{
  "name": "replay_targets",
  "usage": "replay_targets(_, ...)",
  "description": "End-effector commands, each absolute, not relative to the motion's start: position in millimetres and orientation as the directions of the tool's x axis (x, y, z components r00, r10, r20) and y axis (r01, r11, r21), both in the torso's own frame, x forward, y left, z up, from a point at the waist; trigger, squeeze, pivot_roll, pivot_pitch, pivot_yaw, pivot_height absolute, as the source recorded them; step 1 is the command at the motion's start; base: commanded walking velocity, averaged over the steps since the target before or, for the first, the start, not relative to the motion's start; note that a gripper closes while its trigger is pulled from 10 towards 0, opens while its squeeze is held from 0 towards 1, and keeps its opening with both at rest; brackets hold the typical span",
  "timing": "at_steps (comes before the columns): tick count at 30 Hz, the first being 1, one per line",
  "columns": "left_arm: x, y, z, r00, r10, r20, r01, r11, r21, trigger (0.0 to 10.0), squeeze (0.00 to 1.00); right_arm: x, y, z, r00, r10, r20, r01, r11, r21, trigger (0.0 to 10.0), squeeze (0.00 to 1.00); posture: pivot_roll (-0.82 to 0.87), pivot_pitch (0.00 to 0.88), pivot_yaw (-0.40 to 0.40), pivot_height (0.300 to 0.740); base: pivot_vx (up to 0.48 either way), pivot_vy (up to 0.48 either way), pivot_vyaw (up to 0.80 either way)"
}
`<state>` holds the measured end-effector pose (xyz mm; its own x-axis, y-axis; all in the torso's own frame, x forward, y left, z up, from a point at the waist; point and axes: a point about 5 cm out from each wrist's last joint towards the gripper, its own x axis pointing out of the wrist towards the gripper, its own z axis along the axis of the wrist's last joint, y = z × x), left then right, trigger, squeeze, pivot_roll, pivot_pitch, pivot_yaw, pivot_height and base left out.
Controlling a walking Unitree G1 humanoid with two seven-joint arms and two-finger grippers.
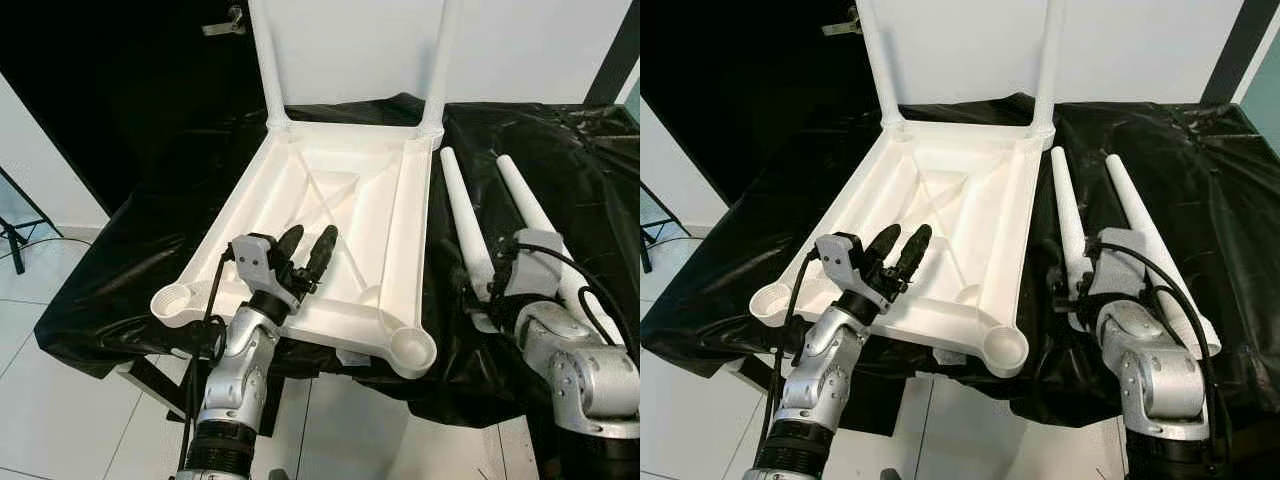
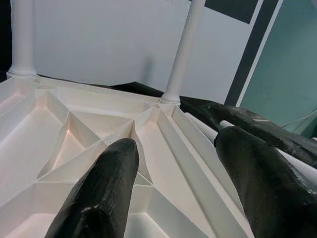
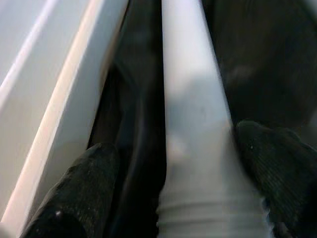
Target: Building children table
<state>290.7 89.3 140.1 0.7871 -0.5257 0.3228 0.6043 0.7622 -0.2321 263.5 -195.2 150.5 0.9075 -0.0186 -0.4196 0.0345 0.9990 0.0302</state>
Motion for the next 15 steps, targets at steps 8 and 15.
replay_targets(8, 290, 88, 134, 0.789, -0.547, 0.279, 0.606, 0.767, -0.209, 10.0, 0.00, 264, -209, 127, 0.805, 0.018, -0.593, 0.073, 0.989, 0.129, 10.0, 0.00, -0.13, 0.002, 0.040, 0.740, 0.000, 0.000, 0.00)
replay_targets(15, 292, 90, 134, 0.792, -0.546, 0.274, 0.602, 0.772, -0.201, 10.0, 0.00, 261, -210, 121, 0.766, 0.007, -0.643, 0.150, 0.971, 0.189, 10.0, 0.00, -0.12, 0.000, 0.039, 0.740, 0.000, 0.000, 0.00)
